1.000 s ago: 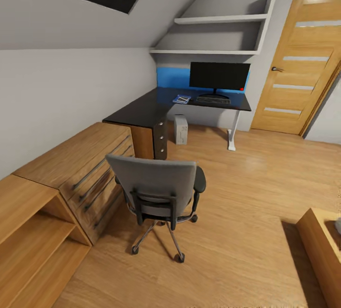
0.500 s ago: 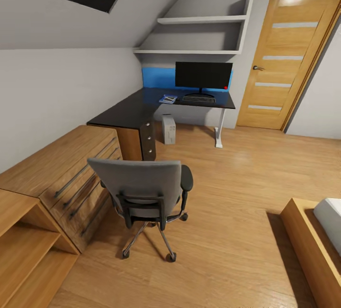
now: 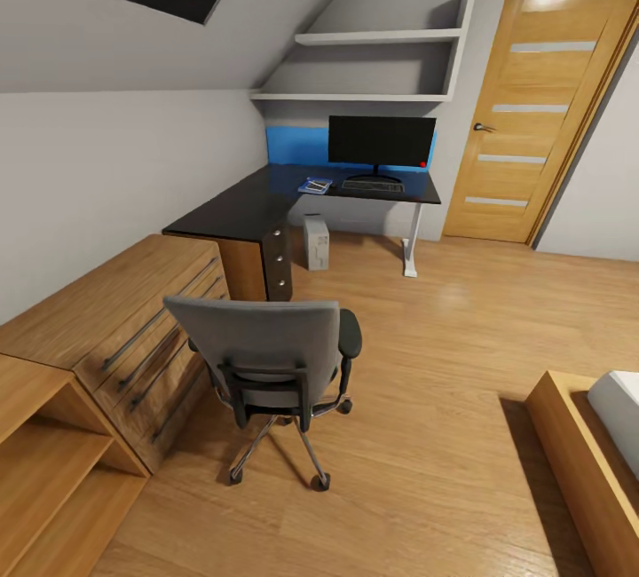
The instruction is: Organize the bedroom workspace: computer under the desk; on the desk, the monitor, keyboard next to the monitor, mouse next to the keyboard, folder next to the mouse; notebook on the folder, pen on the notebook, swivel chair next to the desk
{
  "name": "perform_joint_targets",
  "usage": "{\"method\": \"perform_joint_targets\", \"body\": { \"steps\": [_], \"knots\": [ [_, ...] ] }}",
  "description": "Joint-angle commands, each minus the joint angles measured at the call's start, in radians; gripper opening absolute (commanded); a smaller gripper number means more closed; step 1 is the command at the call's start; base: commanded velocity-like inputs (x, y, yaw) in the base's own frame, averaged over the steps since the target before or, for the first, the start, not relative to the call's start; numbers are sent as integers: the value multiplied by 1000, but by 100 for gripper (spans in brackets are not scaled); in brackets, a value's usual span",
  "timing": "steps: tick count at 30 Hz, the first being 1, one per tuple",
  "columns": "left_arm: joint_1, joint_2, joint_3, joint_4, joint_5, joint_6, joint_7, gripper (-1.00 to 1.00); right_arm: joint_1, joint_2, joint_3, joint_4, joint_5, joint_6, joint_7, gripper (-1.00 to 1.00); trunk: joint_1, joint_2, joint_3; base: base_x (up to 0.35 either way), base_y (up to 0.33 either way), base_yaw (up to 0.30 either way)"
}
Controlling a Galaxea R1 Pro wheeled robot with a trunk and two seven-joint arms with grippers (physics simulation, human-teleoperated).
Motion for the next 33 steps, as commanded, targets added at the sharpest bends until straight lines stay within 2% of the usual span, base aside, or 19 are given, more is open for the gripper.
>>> {"method": "perform_joint_targets", "body": {
  "steps": [1,15,23,33],
  "knots": [
    [-1,1,-9,-1,9,-4,6,100,0,0,8,-2,0,1,-9,100,0,0,-1,0,0,0],
    [-1,1,-9,-1,9,-4,6,100,1,3,10,-3,-1,-5,-10,100,0,0,-1,0,0,0],
    [-1,0,-9,-1,8,-4,6,100,1,2,10,-3,-2,-5,-10,100,0,0,7,89,246,-139],
    [-1,0,-7,0,9,-4,6,100,1,2,10,-3,1,-6,-8,100,0,0,9,19,42,-22]
  ]
}}
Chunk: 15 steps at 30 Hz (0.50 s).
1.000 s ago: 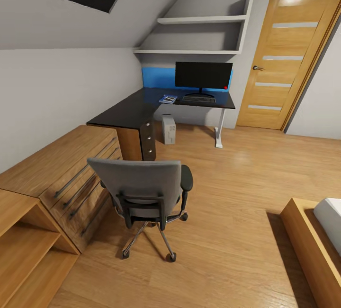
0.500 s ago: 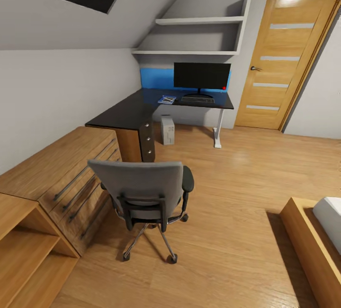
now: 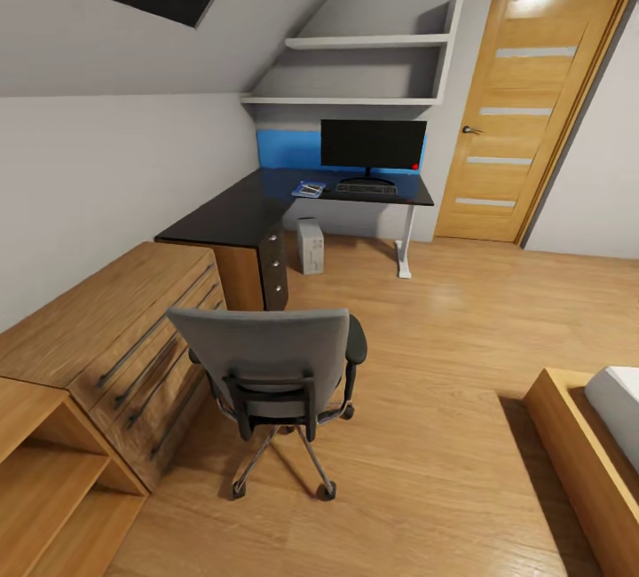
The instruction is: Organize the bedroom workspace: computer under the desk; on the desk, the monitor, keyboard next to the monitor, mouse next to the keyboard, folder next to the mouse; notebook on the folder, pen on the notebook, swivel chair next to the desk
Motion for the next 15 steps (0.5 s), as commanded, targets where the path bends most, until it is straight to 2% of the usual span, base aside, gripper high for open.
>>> {"method": "perform_joint_targets", "body": {
  "steps": [1,8,15],
  "knots": [
    [-1,1,-9,-1,8,-4,6,100,0,-1,8,-2,0,0,-9,100,0,0,-1,2,5,-3],
    [-1,0,-8,-1,8,-4,6,100,0,-2,8,-2,1,0,-8,100,0,0,-1,1,16,-1],
    [-1,-3,-9,-1,8,-4,6,100,0,2,11,-3,1,0,-8,100,0,0,-1,0,168,0]
  ]
}}
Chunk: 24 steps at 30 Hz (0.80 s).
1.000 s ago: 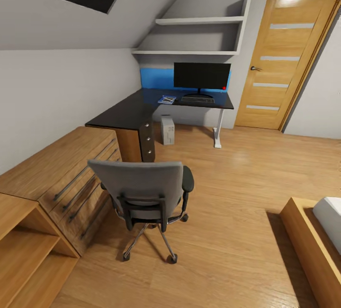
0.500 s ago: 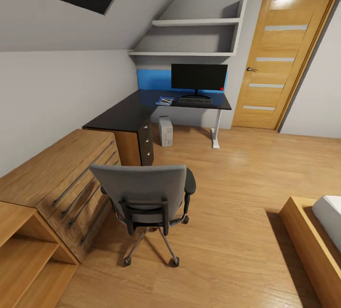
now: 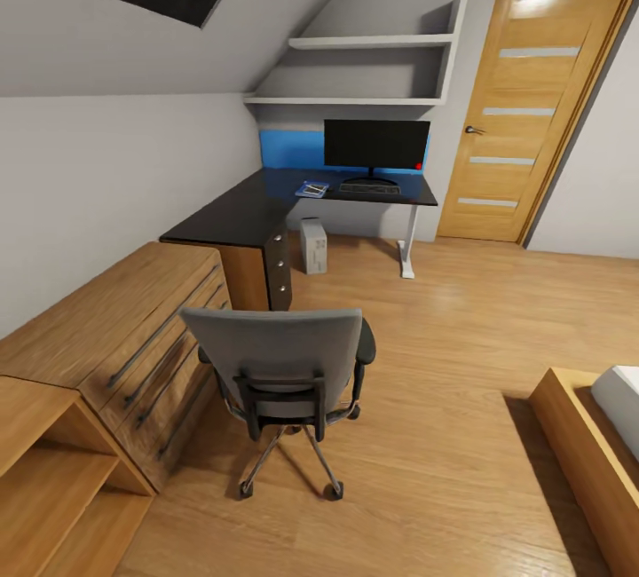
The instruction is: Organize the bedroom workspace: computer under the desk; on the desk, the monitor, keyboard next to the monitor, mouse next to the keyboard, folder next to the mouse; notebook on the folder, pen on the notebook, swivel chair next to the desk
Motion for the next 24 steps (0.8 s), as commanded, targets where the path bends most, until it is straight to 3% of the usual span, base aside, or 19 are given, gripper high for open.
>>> {"method": "perform_joint_targets", "body": {
  "steps": [1,11,24],
  "knots": [
    [-1,0,-8,-1,8,-4,6,100,0,0,8,-2,-1,0,-9,100,0,0,-1,0,78,0],
    [-1,-2,-8,-1,8,-4,6,100,0,-4,7,-2,-5,0,-9,100,0,0,3,0,180,-203],
    [-1,-2,-8,-1,8,-4,6,100,0,-3,8,-2,-3,0,-9,100,0,0,9,-17,30,-254]
  ]
}}
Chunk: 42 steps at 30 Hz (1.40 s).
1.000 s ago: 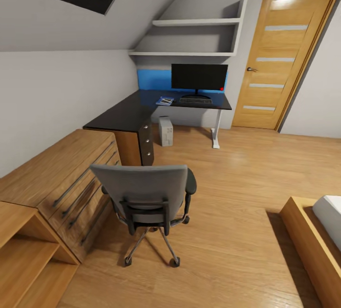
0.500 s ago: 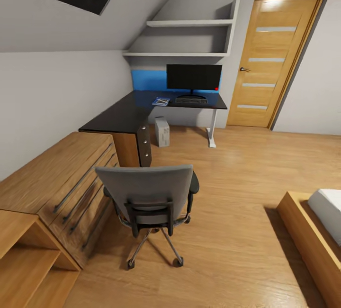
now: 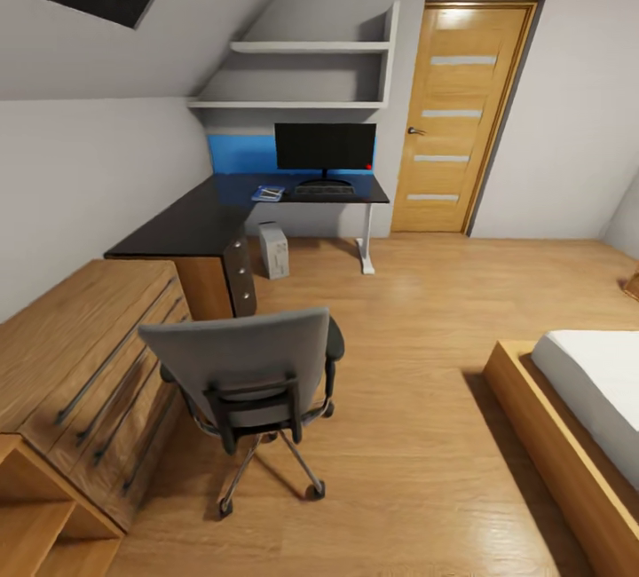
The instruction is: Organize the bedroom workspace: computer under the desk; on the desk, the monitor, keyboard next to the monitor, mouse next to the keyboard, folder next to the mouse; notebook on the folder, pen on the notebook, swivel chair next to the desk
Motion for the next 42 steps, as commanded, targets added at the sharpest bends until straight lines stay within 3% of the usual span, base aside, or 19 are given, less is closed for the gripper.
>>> {"method": "perform_joint_targets", "body": {
  "steps": [1,13,42],
  "knots": [
    [-1,1,-8,-1,8,-5,6,100,0,0,8,-1,0,0,-9,100,0,-1,-1,-147,134,-237],
    [-1,1,-8,-1,8,-5,6,100,0,1,9,-1,0,0,-9,100,0,-1,0,-182,222,-74],
    [-1,0,-8,-1,7,-5,6,100,0,-4,7,0,1,0,-9,100,0,-1,0,-6,137,-1]
  ]
}}
